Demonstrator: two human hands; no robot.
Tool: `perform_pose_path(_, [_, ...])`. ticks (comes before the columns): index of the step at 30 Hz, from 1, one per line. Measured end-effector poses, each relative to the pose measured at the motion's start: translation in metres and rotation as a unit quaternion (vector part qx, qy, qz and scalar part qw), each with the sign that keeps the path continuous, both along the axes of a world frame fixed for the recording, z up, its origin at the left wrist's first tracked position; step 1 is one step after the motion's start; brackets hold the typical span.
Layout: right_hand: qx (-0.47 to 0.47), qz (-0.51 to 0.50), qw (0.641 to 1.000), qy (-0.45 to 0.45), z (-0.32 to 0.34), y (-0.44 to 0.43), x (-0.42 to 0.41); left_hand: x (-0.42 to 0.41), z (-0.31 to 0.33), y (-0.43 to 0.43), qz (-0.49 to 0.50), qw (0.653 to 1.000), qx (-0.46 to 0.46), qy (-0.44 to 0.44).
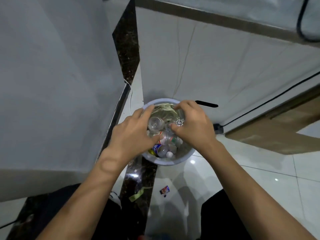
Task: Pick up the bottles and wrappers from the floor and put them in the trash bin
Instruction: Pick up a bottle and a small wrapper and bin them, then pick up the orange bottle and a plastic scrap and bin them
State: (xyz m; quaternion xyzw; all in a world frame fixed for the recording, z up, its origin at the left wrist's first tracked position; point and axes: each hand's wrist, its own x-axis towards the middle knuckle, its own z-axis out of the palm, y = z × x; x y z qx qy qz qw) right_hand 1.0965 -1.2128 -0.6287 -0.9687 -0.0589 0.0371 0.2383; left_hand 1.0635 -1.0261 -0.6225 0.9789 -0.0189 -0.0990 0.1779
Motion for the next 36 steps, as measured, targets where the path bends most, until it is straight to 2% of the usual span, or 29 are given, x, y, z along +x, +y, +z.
perform_pose_path(4, [-0.006,-0.006,1.000,0.029,0.069,-0.003,-0.020,-0.005,0.066,-0.013,-0.035,0.999,-0.015,0.028])
perform_pose_path(10, [0.019,-0.006,0.999,0.041,0.220,-0.008,-0.038,-0.002,0.231,-0.017,-0.062,0.998,0.015,0.026])
perform_pose_path(17, [0.053,-0.048,0.997,-0.017,0.414,-0.027,-0.067,-0.020,0.439,-0.031,-0.087,0.994,0.061,0.030])
perform_pose_path(21, [0.078,-0.081,0.993,-0.038,0.496,-0.045,-0.090,-0.041,0.522,-0.049,-0.109,0.993,0.046,-0.006])
perform_pose_path(26, [0.059,-0.079,0.995,0.002,0.543,-0.076,-0.112,-0.062,0.553,-0.076,-0.135,0.986,0.086,-0.045])
perform_pose_path(30, [0.090,-0.149,0.985,-0.011,0.553,-0.104,-0.146,-0.063,0.565,-0.093,-0.192,0.980,0.042,0.010])
perform_pose_path(36, [0.072,-0.301,0.949,-0.055,0.569,-0.118,-0.189,-0.042,0.578,-0.130,-0.411,0.910,0.025,-0.054])
